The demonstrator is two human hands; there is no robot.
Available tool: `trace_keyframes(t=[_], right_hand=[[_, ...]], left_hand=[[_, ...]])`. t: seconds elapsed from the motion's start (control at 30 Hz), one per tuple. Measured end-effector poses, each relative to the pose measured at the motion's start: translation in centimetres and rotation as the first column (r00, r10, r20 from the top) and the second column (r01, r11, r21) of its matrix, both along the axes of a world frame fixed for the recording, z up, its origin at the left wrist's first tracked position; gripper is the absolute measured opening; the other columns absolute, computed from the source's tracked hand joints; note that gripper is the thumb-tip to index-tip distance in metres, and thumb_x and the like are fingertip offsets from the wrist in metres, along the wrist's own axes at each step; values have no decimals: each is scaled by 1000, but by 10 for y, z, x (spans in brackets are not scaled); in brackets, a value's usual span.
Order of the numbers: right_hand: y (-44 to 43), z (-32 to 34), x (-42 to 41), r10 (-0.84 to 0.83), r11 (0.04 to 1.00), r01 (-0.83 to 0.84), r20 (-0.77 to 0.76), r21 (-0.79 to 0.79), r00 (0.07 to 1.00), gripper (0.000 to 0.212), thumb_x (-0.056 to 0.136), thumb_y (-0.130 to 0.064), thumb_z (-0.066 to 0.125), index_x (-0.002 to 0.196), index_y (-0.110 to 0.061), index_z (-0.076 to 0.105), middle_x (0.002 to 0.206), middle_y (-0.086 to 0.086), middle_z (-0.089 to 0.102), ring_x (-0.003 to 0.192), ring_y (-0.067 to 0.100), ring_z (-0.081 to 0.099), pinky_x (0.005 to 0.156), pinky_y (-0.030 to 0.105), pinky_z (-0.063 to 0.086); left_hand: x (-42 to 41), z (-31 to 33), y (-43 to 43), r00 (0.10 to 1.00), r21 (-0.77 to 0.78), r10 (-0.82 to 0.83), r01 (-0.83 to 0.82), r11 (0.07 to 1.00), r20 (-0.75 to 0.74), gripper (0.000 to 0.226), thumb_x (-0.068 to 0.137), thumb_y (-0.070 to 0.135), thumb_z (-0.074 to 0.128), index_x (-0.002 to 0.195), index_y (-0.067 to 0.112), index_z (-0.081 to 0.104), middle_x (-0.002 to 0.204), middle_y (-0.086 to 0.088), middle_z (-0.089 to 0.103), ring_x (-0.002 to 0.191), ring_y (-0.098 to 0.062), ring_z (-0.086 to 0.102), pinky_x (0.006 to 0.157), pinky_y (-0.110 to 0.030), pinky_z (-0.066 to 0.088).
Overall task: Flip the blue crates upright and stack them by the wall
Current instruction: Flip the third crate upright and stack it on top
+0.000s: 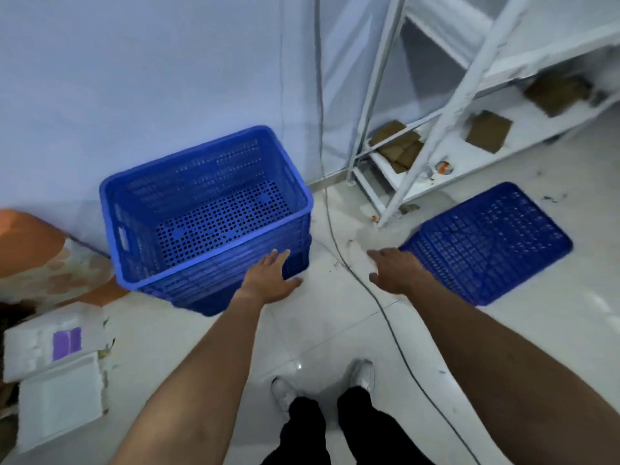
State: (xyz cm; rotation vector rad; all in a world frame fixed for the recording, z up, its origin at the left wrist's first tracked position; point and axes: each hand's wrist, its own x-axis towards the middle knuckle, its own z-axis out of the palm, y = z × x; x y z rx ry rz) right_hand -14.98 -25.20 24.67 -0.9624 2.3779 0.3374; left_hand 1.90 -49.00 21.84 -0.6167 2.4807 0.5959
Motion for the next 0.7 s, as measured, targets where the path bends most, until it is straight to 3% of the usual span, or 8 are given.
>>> trace_keyframes(t=[0.23, 0.47, 0.7], right_hand=[[126, 27, 9, -259, 966, 259, 15, -20, 966, 62, 99, -43, 41, 153, -19, 23, 150, 11, 41, 136, 30, 39, 109, 47, 35], [299, 23, 13, -534, 835, 535, 45, -125, 844, 57, 97, -37, 44, 149, -16, 33, 147, 9, 45, 133, 29, 42, 107, 41, 37], [426, 16, 6, -591, 797, 588, 23, -139, 806, 59, 97, -34, 44, 150, -17, 28, 139, 10, 52, 124, 28, 49, 100, 39, 39]], left_hand=[[-67, 34, 98, 990, -6, -143, 143, 990, 19, 83, 91, 66, 45, 159, 31, 12, 167, 0, 11, 153, -24, 16, 121, -48, 22], [-109, 39, 230, 984, 2, -168, 168, 986, 60, 88, 89, 70, 42, 159, 22, 16, 165, -9, 22, 148, -33, 29, 120, -46, 27], [-154, 36, 369, 958, -87, -284, 286, 954, 36, 72, 94, 65, 37, 147, 17, 41, 149, -9, 51, 135, -29, 48, 110, -40, 39]])
